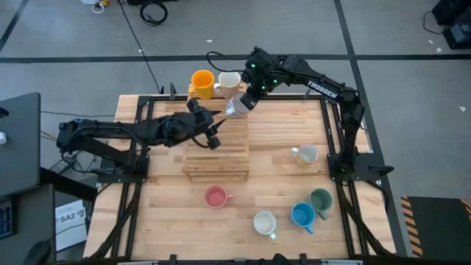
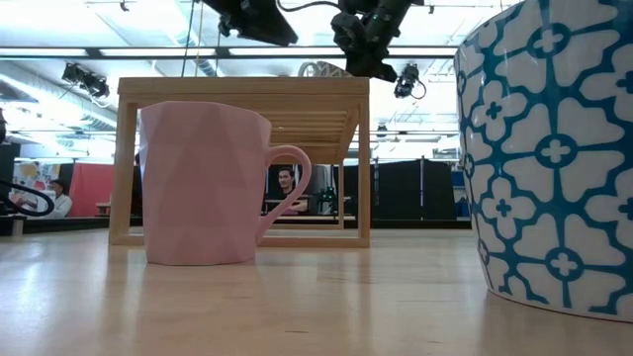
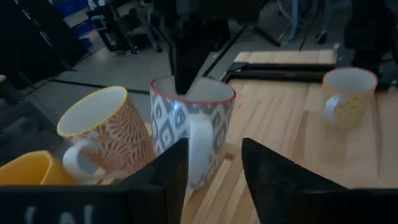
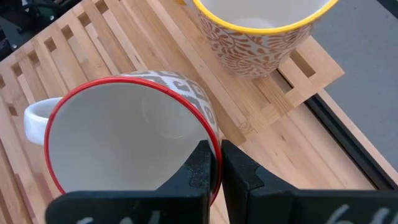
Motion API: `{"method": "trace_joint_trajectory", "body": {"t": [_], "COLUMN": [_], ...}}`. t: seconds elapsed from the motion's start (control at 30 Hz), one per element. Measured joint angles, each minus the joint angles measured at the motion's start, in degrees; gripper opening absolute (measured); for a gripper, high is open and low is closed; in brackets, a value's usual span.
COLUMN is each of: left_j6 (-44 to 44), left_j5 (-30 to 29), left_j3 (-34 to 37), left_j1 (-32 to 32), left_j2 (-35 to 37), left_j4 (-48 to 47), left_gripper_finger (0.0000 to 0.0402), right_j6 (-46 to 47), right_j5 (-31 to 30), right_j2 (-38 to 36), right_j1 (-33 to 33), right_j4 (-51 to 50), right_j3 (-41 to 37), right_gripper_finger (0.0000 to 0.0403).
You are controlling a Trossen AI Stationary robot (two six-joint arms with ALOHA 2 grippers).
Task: Place coffee mugs
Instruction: Put the gray mug on the shelf
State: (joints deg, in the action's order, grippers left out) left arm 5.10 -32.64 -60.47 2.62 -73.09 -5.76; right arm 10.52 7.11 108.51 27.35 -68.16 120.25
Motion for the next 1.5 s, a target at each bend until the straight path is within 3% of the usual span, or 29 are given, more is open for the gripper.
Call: {"method": "trace_joint_trajectory", "body": {"t": [0.2,0.6,1.03,1.5], "left_j6": [0.05,4.22,4.51,4.53], "left_j5": [2.51,2.47,1.8,0.88], "left_j3": [0.0,0.02,0.02,0.02], "left_j1": [3.15,5.7,5.64,5.5], "left_j2": [-3.05,-8.07,-8.04,-8.03], "left_j4": [3.31,7.59,7.68,7.42], "left_gripper_finger": [0.019,0.0191,0.0125,0.0082], "right_j6": [0.0,0.02,0.19,0.22], "right_j5": [0.02,0.05,0.43,1.3], "right_j2": [0.02,0.04,0.09,0.15], "right_j1": [0.0,0.0,0.02,0.07], "right_j4": [-0.02,-0.13,-0.15,0.34], "right_j3": [0.0,0.0,0.02,0.02], "right_gripper_finger": [0.0024,0.0024,0.0025,0.0042]}}
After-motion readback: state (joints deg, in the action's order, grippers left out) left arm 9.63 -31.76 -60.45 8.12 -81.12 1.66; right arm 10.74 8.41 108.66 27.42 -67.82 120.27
